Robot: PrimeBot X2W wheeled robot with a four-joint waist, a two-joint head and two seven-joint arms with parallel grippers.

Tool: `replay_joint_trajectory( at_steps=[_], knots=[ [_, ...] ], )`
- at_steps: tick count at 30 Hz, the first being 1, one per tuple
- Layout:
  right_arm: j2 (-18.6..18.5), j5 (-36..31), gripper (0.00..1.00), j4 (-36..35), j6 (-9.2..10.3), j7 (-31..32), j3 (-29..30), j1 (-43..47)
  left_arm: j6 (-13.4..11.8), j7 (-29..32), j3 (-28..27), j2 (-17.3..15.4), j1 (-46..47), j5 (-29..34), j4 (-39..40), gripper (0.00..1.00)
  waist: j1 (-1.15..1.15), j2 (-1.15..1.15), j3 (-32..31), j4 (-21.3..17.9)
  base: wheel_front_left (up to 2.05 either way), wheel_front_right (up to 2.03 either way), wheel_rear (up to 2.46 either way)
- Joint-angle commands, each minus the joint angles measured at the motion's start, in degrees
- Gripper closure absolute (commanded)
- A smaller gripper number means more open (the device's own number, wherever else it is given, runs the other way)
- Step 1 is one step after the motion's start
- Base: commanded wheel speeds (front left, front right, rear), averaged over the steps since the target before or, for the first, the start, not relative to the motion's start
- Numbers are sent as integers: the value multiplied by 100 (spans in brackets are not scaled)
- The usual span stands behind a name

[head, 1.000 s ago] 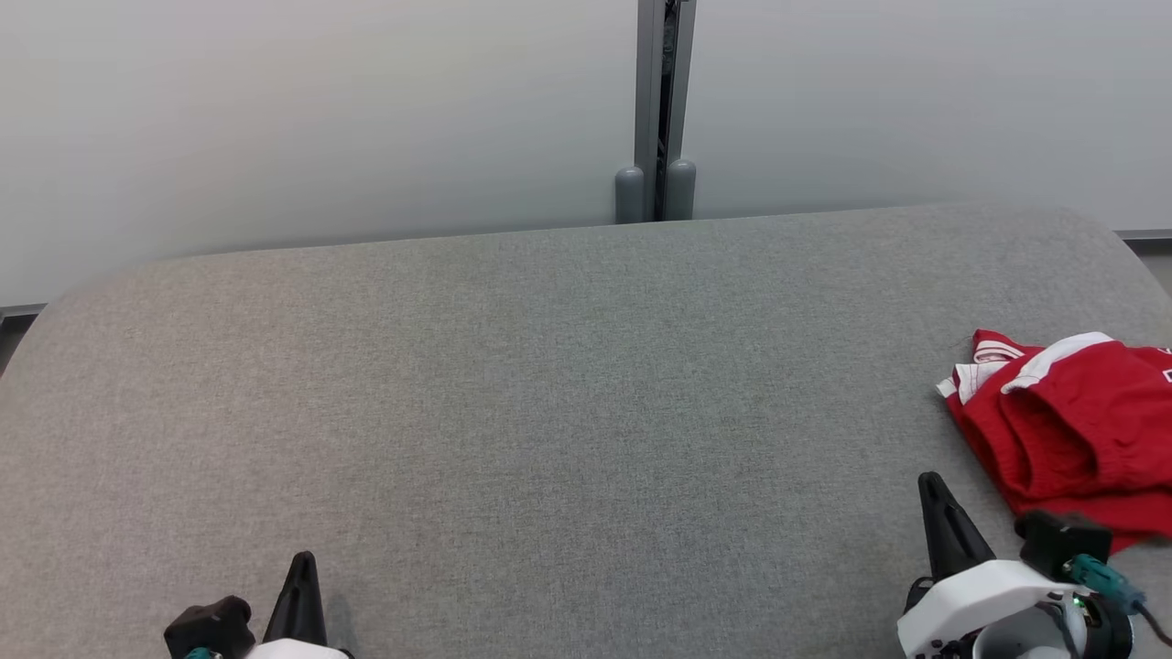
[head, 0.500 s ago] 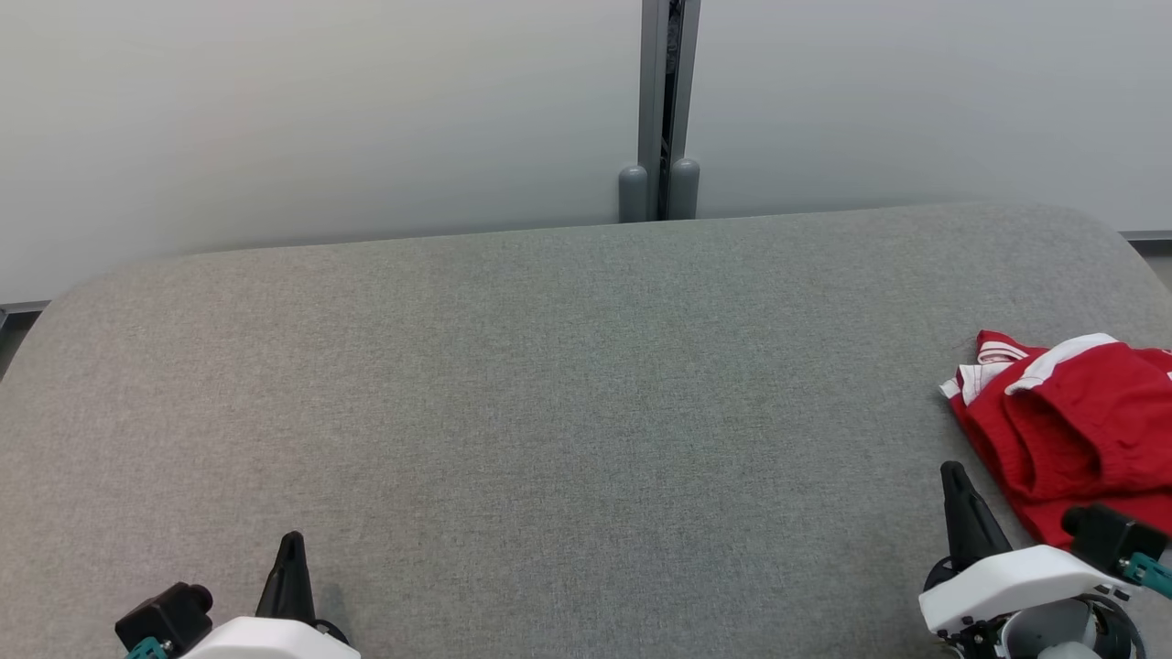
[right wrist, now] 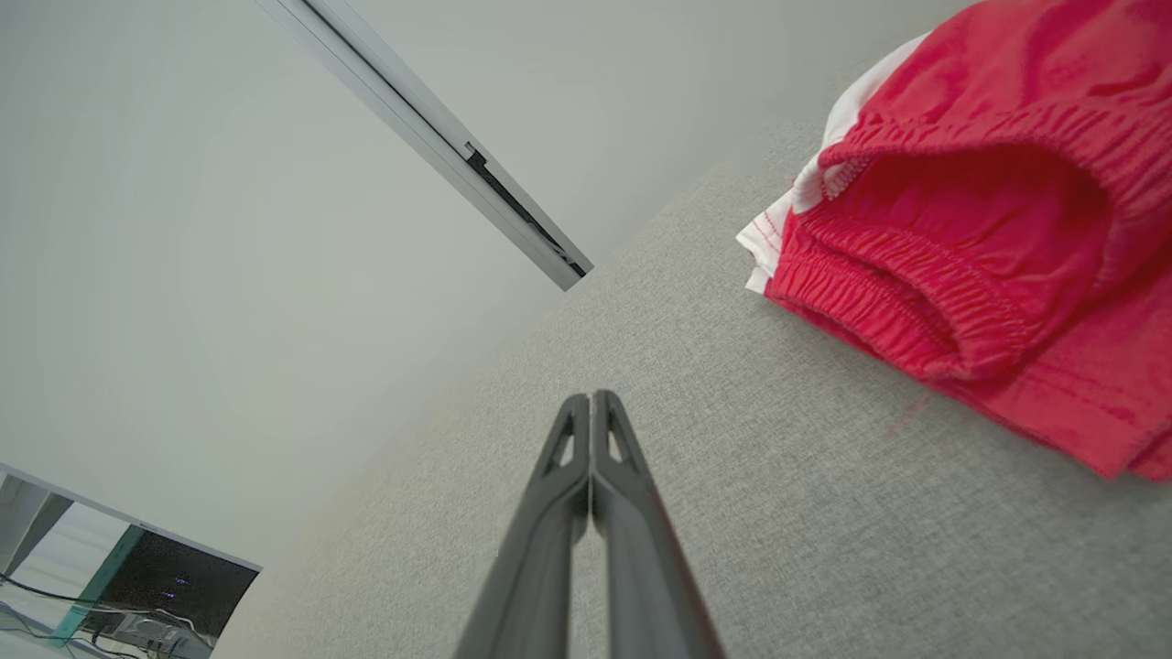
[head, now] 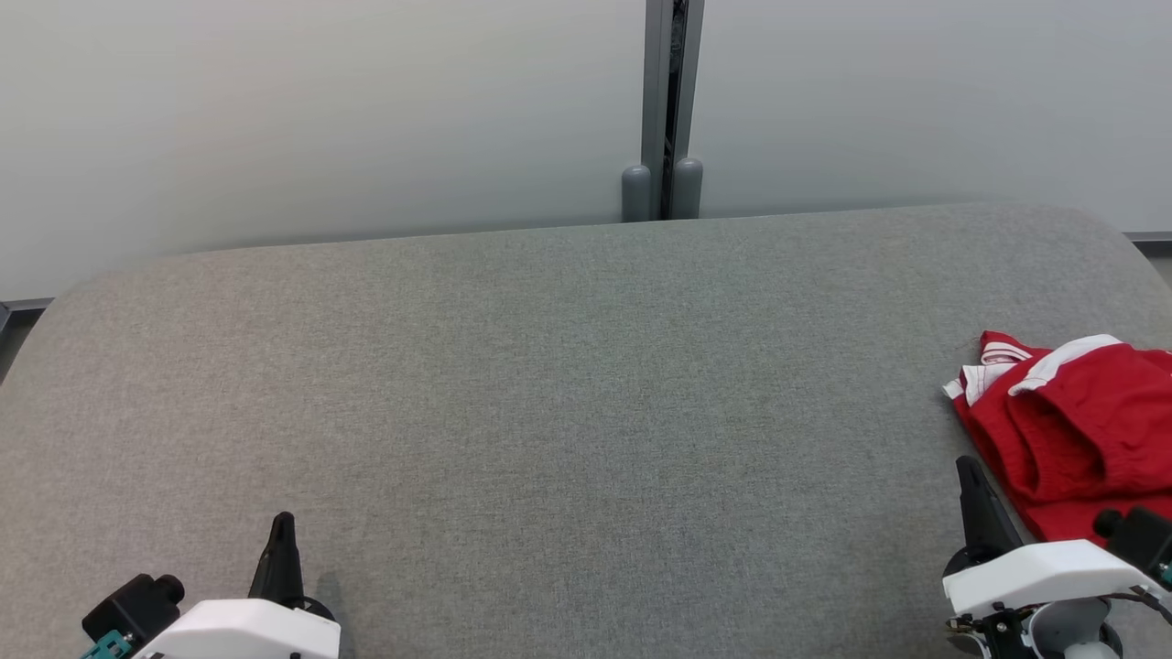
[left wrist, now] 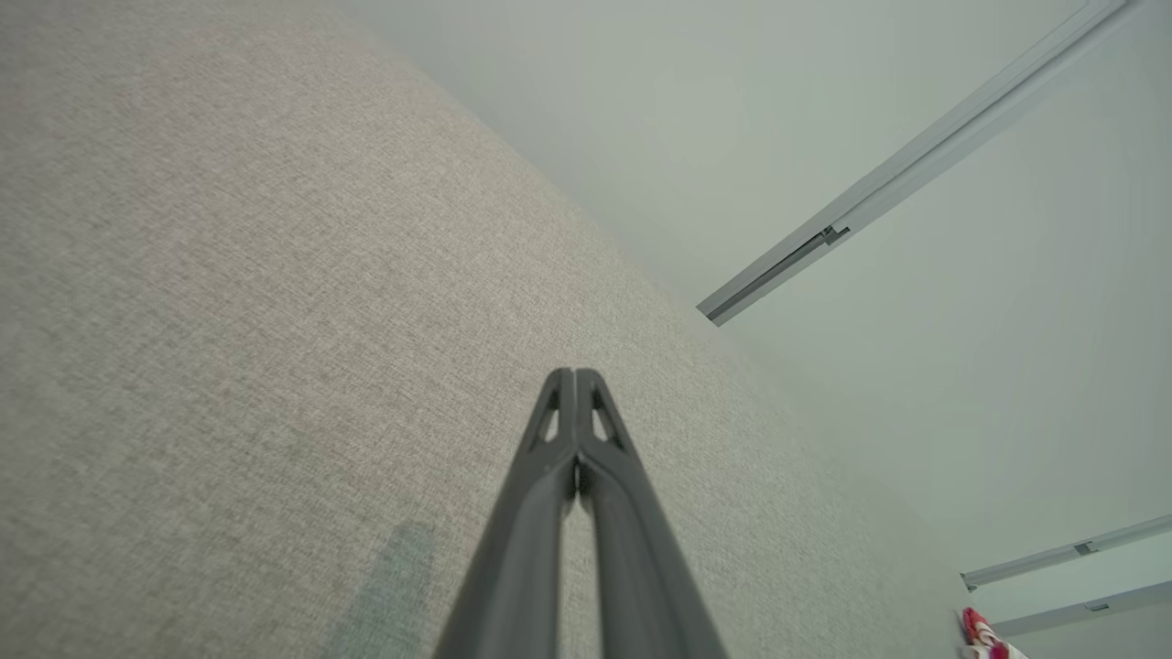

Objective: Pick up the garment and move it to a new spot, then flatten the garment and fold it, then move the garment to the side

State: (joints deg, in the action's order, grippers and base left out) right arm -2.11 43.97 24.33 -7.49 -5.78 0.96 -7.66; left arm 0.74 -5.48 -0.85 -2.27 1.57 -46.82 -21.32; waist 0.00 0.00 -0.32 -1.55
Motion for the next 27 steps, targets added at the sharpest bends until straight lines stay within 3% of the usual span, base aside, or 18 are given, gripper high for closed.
replay_joint_trajectory(
  at_steps=[1, 27],
  knots=[
    [-53, 251, 100, -146, -1, 71, 39, -63, 64, 49, -51, -39, 170, -231, 111, 100, 0, 0, 1, 4, 0, 0, 0],
    [-72, 2042, 100, -505, -1, 536, 247, 25, 311, 498, -261, -54, 318, -1918, 364, 100, 0, 0, 16, 50, 0, 0, 0]
  ],
)
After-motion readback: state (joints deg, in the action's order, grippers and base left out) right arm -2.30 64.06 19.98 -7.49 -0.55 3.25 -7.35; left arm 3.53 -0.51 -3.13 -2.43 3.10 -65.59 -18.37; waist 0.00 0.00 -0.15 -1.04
